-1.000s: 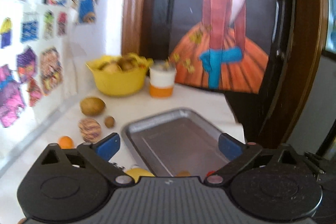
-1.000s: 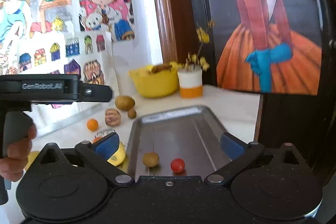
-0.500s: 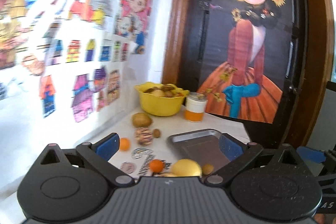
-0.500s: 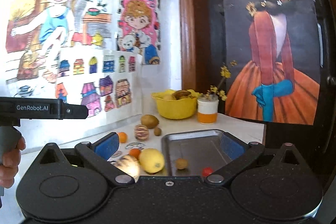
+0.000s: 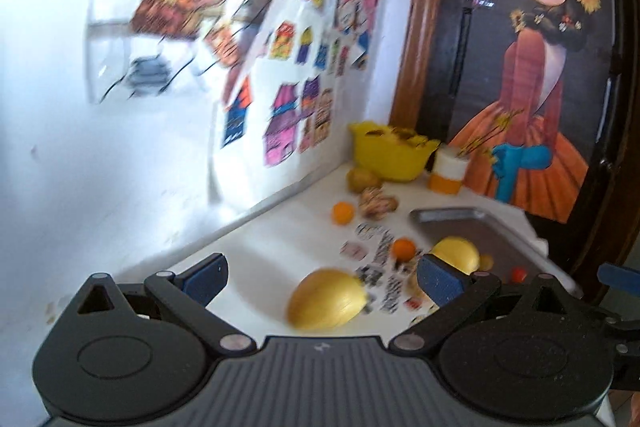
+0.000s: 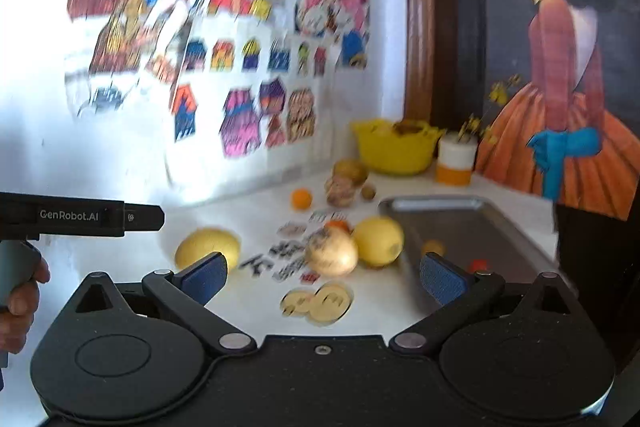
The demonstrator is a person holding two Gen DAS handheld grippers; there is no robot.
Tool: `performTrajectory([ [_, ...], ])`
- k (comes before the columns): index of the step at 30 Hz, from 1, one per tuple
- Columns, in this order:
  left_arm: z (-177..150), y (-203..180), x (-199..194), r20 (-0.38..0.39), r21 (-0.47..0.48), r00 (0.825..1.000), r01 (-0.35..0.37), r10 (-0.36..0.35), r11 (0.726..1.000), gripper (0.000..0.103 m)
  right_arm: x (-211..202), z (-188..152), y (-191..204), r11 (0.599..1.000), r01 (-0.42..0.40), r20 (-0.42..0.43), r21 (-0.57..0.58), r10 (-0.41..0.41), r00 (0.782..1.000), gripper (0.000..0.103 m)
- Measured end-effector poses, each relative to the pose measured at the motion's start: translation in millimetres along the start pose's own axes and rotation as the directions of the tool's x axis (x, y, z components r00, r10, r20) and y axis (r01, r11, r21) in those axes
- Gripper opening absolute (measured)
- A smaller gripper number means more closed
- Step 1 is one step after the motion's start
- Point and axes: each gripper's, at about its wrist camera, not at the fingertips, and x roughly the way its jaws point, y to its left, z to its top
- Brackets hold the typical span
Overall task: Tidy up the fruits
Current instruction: 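Lift both open tools out of the tray back toward the remaining fruits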
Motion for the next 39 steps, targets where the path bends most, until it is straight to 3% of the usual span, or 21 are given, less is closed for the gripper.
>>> performTrajectory([
  [10,-34.5,24.7,11.8,-0.085,0.019,0.996,-0.018,0.019,1.0,0.103,31.5,-23.6,18.5,1.0,0.011,-0.148,-0.011,-0.012,0.989,0.102],
  [21,-38.8,20.5,36.7,-0.12,0.048,0.993,0.027,-0.021,0.999,0.102,53.3,-26.9,7.3,0.998,0.065,-0.197,-0.007,-0.065,0.978,0.102],
  [30,-31.6,8.7,65.4,-0.125,0.062,0.992,0.039,-0.031,0.997,0.102,68.7,-10.7,-18.9,0.994,0.107,-0.179,0.027,-0.101,0.979,0.102],
  [35,-30.0,5.7,76.7,-0.126,0.075,0.992,0.034,-0.024,0.997,0.102,82.2,4.2,-35.2,0.992,0.092,-0.178,0.082,-0.077,0.981,0.102],
  [39,-29.3,4.1,84.5,-0.129,0.086,0.991,0.035,-0.024,0.996,0.102,98.4,16.0,-43.1,0.986,0.035,-0.193,0.161,-0.003,0.981,0.102],
])
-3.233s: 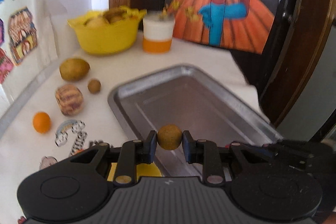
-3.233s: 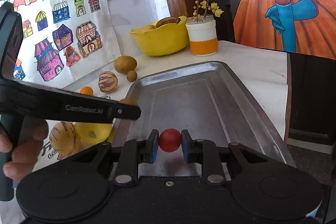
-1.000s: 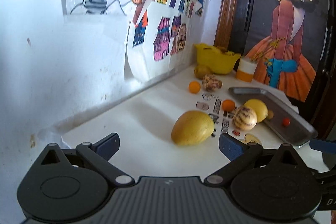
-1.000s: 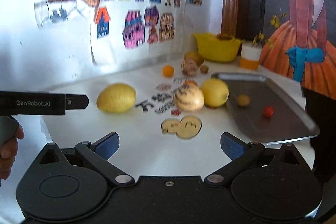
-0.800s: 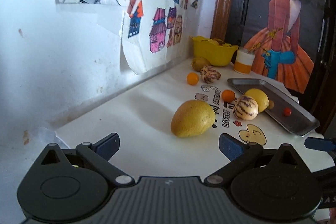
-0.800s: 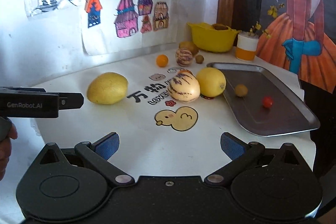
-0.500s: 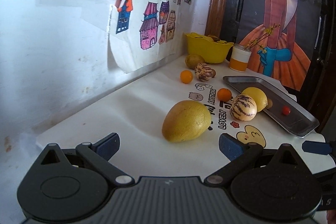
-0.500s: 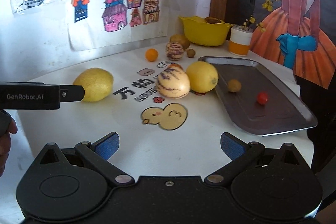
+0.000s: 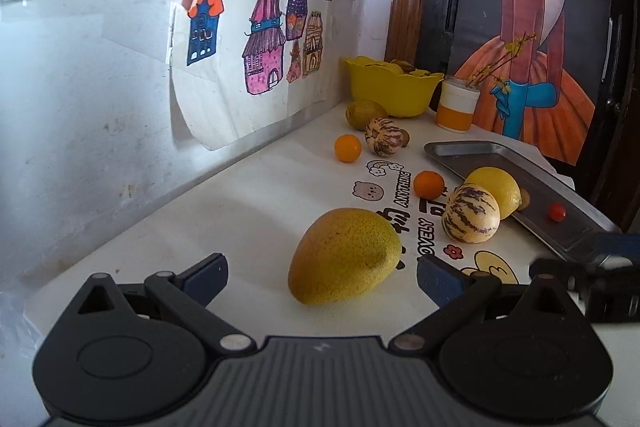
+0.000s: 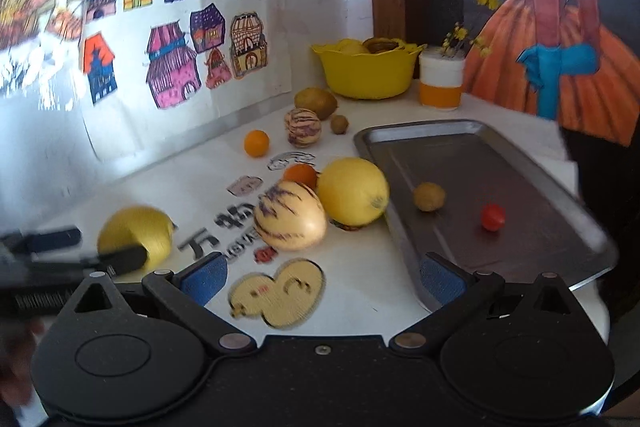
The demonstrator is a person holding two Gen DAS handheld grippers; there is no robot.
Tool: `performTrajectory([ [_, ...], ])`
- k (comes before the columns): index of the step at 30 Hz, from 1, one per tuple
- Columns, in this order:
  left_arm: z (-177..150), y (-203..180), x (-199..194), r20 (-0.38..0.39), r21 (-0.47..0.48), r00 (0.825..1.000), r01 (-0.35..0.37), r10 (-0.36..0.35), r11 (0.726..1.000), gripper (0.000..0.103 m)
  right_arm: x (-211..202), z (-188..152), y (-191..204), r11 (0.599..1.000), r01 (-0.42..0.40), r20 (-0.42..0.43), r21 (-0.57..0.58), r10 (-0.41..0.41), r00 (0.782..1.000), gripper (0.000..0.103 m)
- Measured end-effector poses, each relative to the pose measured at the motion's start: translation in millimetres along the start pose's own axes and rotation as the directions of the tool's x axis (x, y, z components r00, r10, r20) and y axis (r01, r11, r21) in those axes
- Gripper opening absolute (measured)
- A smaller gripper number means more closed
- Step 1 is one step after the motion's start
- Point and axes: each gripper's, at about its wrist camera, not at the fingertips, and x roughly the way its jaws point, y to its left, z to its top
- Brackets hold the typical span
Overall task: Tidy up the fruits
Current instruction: 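Lift both open tools out of the tray back toward the remaining fruits, then grasp the yellow-green pear with the left tool while the right tool grasps the striped pepino melon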
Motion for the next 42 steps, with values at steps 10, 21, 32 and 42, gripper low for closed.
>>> performTrajectory([
  [10,1.0,-6.5,14.6,-0.019,0.056,1.0,0.007,-0.006,0.998,0.102,50.9,28.5,1.4,0.992,-0.075,-0.063,0.097,0.082,0.995,0.1],
  [21,6.0,-3.9,28.5,-0.051,0.045,0.998,0.04,-0.038,0.998,0.098,77.5,26.5,1.3,0.987,-0.064,-0.093,0.149,0.079,0.993,0.088],
  [32,3.0,-10.2,33.8,-0.06,0.088,0.997,0.046,-0.041,0.995,0.092,83.3,19.3,8.9,0.997,-0.004,-0.065,0.081,0.01,0.998,0.081],
  [42,0.8,-16.6,34.9,-0.061,0.131,0.998,0.032,-0.025,0.991,0.08,82.1,13.8,13.4,1.0,0.017,-0.029,0.014,-0.016,0.999,0.063],
])
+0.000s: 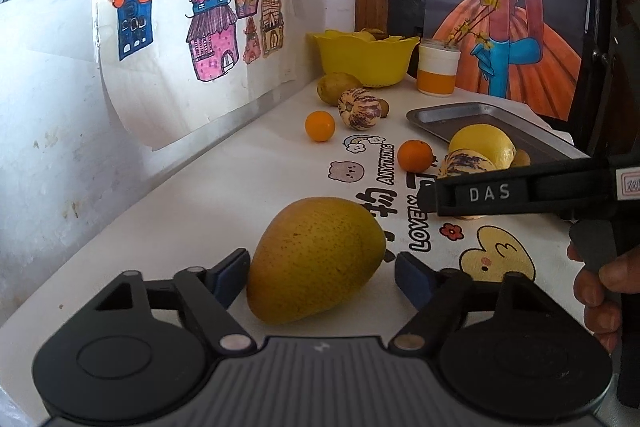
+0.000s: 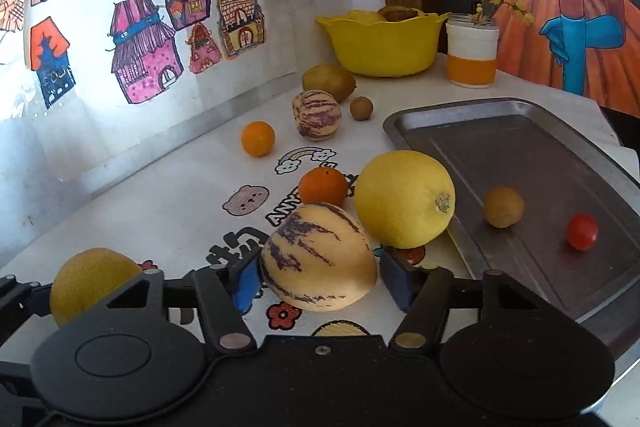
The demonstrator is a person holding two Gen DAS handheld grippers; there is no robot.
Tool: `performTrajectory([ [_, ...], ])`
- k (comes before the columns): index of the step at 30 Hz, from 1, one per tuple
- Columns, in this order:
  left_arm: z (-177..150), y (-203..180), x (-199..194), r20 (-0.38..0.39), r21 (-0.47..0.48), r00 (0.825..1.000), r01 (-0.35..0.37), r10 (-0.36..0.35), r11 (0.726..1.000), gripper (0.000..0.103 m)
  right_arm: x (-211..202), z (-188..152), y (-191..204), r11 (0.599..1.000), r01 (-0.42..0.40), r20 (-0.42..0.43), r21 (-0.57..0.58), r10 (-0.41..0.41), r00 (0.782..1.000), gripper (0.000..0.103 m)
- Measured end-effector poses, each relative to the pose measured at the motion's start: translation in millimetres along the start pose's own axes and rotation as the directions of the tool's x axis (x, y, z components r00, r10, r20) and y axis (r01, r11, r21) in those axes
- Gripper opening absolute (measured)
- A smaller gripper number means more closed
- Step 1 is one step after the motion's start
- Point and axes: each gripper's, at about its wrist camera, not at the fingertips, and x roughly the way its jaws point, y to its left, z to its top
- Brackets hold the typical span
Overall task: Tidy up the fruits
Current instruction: 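Grasp the yellow-green pear with the left tool while the right tool grasps the striped pepino melon, then carry the pear into the tray and open the left tool while the right tool releases the pepino there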
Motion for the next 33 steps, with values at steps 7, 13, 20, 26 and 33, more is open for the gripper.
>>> performTrajectory([
  [7,1.4,-0.7,0.7,-0.003,-0.001,0.999,-0.032,0.032,0.999,0.069,-0.5,0.2,-5.2,0.999,-0.035,0.009,0.036,0.034,0.999,0.059],
  [13,5.3,-1.7,1.7,-0.012,-0.022,0.999,-0.049,0.049,0.999,0.068,-8.4,-3.8,-10.0,0.997,-0.062,0.017,0.053,0.062,0.998,0.058],
  [20,3.1,-6.0,-3.9,-0.011,-0.05,1.0,-0.017,0.016,0.999,0.067,-33.3,-16.2,-24.0,0.988,-0.106,0.039,0.116,0.102,0.994,0.058],
  [26,-3.4,-20.7,-12.5,-0.005,-0.047,1.0,-0.002,0.002,0.999,0.067,-58.6,-26.3,-40.5,0.984,-0.114,0.074,0.133,0.105,0.992,0.058],
  [33,-6.2,-43.7,-20.0,-0.01,-0.04,1.0,0.026,-0.026,0.999,0.066,-80.7,-32.3,-60.4,0.971,-0.154,0.118,0.184,0.134,0.984,0.058],
])
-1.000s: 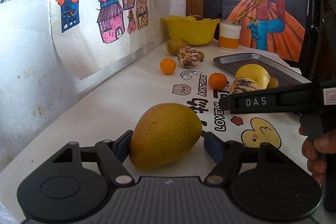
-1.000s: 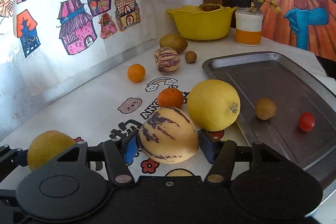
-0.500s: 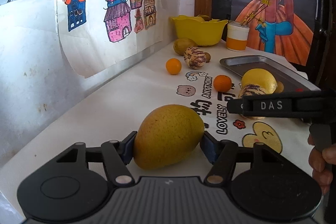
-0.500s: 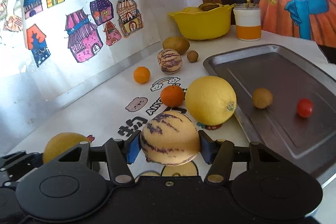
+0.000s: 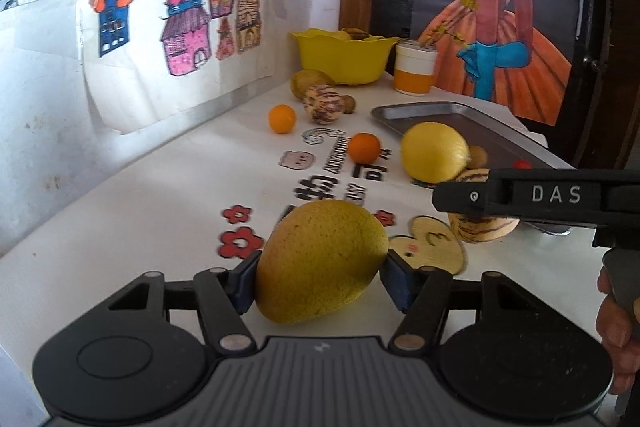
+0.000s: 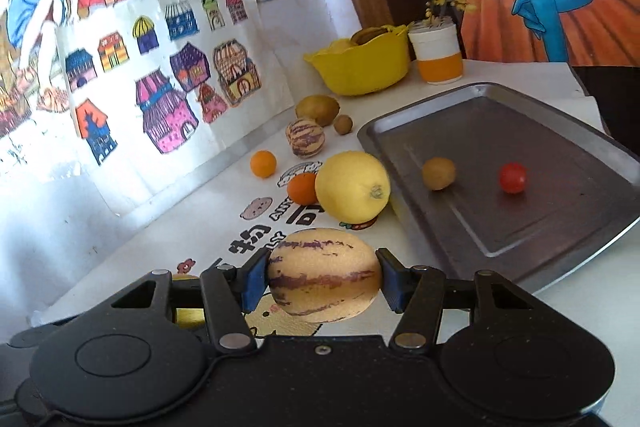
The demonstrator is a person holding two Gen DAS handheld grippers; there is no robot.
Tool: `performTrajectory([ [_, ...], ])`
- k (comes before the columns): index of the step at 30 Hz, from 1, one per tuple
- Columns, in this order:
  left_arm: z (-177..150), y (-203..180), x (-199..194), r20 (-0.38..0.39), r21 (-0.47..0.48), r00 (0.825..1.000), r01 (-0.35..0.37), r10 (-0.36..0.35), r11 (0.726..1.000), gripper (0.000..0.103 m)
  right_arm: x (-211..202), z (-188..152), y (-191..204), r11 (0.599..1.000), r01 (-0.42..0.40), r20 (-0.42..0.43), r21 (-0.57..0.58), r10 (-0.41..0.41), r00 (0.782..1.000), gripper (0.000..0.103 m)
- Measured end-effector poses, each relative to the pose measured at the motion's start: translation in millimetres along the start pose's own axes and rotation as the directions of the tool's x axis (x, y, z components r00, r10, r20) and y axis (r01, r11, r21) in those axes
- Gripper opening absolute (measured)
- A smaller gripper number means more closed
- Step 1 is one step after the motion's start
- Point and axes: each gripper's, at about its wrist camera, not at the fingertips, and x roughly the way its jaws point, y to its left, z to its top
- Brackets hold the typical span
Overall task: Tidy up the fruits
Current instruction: 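Carry the pear into the tray and open the left tool while the right tool releases the pepino there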
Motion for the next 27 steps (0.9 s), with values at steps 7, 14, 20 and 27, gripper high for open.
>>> performTrajectory([
  [7,5.0,-24.0,-1.6,-0.009,0.006,0.999,0.031,-0.031,0.999,0.065,-31.2,8.7,-31.8,0.997,0.024,0.099,0.071,-0.031,0.995,0.058],
  [14,17.7,-55.2,9.5,0.005,0.05,0.996,0.087,-0.087,0.995,0.064,-43.5,13.5,-79.3,0.978,0.113,0.135,0.174,-0.137,0.981,0.058],
  [20,28.1,-74.4,19.0,0.019,0.019,0.989,0.144,-0.144,0.989,0.064,-38.5,13.6,-100.9,0.969,0.133,0.13,0.207,-0.162,0.978,0.058],
  [27,48.7,-98.4,29.0,0.049,0.061,0.983,0.175,-0.178,0.983,0.064,-33.7,14.7,-113.8,0.958,0.112,0.126,0.264,-0.15,0.981,0.058],
])
